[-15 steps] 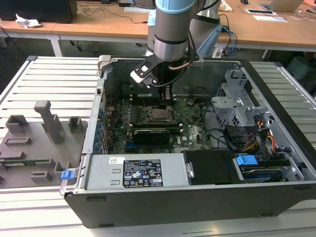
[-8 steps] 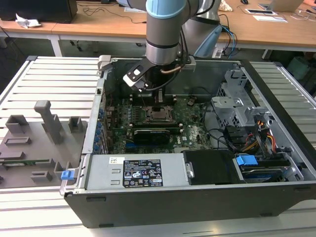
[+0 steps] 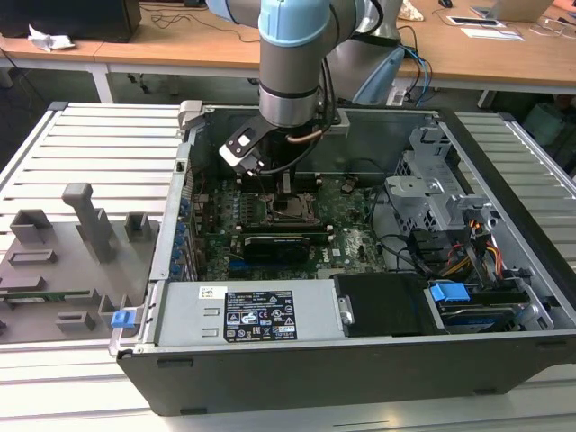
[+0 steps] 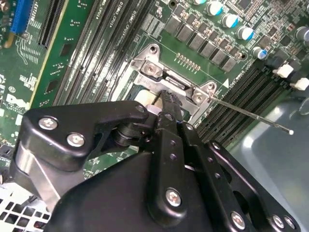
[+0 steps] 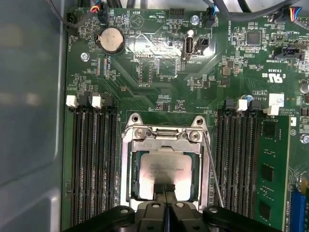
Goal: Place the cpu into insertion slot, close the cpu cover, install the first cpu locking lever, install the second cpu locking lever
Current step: 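Close the cpu cover, then install the first cpu locking lever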
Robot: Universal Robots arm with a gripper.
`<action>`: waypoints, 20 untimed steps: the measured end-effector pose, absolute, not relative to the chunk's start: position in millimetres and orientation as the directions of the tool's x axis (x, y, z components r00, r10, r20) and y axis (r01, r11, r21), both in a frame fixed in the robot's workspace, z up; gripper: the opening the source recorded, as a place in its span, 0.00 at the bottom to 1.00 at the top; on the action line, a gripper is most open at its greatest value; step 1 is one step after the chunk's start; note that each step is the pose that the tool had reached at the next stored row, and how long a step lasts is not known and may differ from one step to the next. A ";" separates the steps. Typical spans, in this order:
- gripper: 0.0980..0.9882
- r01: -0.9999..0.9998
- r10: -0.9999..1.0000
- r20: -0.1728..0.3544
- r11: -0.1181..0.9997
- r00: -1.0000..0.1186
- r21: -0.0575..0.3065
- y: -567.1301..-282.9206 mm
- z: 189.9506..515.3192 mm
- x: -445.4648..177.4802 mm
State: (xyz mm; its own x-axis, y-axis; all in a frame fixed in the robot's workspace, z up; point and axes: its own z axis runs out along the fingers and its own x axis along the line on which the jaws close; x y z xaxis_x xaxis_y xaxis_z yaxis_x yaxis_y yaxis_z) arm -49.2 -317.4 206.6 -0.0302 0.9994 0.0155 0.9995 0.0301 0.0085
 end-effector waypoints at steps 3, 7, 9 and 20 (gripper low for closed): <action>0.00 1.000 0.999 0.016 0.030 -0.030 0.009 -317.4 216.0 -49.2; 0.00 1.000 0.999 0.016 0.030 -0.030 0.009 -317.3 216.1 -26.2; 0.00 1.000 0.999 0.016 0.030 -0.030 0.009 -317.3 218.0 -26.2; 0.00 1.000 0.999 0.016 0.030 -0.030 0.009 -317.3 235.8 -26.2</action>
State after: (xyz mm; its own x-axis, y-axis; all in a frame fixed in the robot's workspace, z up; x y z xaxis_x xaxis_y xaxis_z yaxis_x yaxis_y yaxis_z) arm -26.2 -317.3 235.8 -0.0300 0.9994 0.0155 0.9995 0.0299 0.0086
